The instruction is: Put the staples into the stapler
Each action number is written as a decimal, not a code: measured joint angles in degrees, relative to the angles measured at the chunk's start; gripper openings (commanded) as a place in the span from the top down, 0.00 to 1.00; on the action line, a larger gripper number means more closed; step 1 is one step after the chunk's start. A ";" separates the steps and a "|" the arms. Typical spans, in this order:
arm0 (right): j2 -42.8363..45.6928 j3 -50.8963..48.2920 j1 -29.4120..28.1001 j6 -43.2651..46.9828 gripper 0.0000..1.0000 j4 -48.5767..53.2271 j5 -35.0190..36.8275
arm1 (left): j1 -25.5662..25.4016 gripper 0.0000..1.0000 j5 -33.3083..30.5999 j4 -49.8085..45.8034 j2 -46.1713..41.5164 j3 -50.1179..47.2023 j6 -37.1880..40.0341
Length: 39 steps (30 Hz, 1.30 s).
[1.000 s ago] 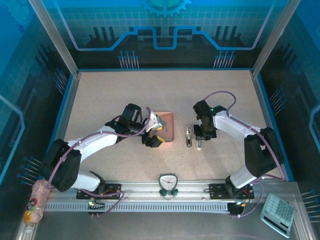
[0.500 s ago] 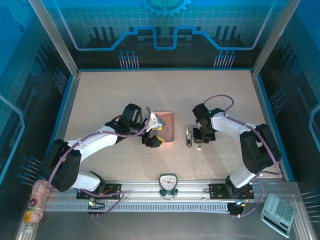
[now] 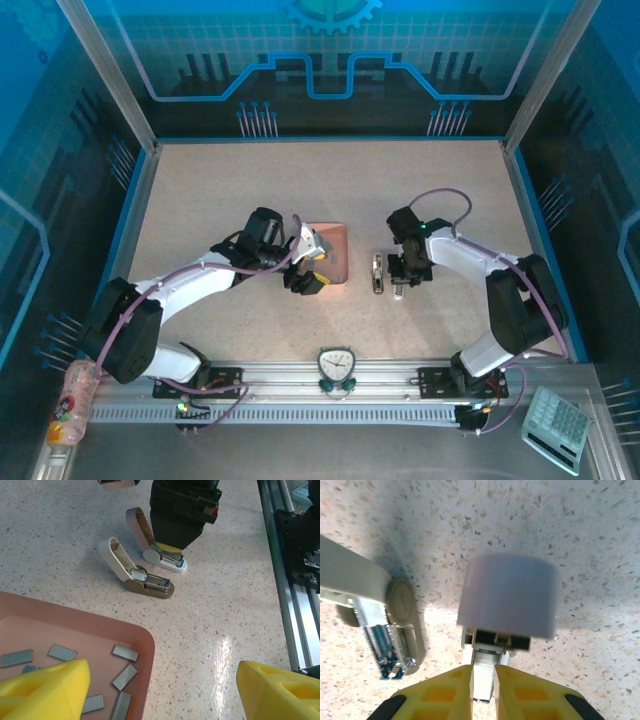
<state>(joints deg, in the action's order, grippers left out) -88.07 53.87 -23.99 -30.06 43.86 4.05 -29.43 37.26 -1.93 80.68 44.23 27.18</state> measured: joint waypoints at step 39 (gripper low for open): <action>-2.16 -1.42 -0.11 -2.05 0.84 0.61 -2.03 | -0.22 0.22 -0.02 -0.74 0.00 0.00 0.22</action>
<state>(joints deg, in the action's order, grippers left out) -90.24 52.45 -24.10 -32.12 44.47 2.02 -29.65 37.23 -2.68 80.68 44.23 27.40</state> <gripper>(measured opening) 0.177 0.781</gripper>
